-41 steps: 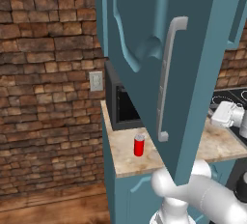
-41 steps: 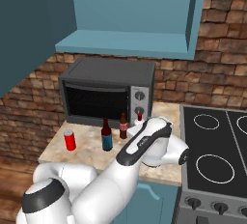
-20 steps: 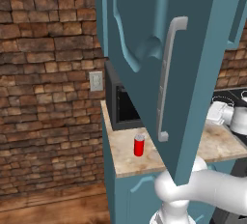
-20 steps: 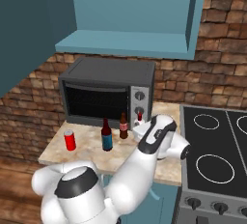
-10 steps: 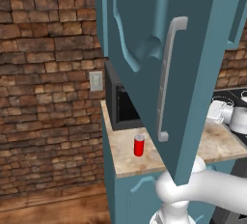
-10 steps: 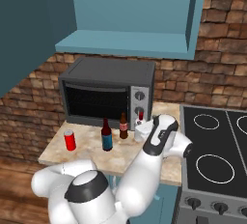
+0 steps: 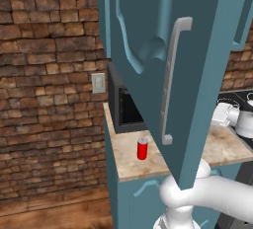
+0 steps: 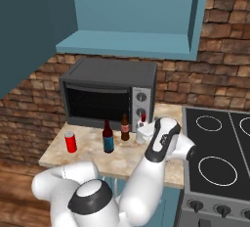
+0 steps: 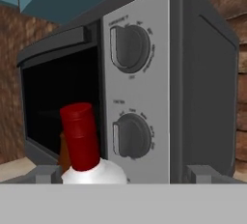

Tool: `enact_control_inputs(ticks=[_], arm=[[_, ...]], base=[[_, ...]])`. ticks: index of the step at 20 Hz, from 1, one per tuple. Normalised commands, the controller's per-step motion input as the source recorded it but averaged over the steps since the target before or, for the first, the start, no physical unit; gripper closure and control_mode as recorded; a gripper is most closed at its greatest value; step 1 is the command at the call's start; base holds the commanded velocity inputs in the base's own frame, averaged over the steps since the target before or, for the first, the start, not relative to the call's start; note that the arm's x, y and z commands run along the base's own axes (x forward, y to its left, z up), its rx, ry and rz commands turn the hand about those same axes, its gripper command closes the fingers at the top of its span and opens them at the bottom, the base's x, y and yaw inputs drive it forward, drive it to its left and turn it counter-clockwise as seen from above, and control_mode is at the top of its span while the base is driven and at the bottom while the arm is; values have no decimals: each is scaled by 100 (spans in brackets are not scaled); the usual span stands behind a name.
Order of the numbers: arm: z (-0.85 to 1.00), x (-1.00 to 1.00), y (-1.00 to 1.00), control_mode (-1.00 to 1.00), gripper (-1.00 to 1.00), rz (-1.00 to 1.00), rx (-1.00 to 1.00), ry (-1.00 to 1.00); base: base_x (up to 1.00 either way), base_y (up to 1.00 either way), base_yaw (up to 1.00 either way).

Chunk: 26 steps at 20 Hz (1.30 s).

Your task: Sort all alcoholic drinks to one cabinet, and non-alcoholic drinks to the other.

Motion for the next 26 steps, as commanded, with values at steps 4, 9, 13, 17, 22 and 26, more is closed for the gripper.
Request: enact_control_inputs(ticks=[4, 9, 13, 17, 22, 26], arm=[[0, -8, 8, -100, -100, 0, 0, 0], [0, -10, 19, -100, -100, 0, 0, 0], [0, -3, 24, -100, -100, -1, 0, 0], [0, 0, 25, -100, -100, -1, 0, 0], [0, 9, 14, -100, -100, -3, 0, 0], [0, 11, 5, -100, -100, -3, 0, 0]], base=[[0, 0, 0], [0, 0, 0], [0, 0, 0], [0, 0, 0], [0, 0, 0], [0, 0, 0]])
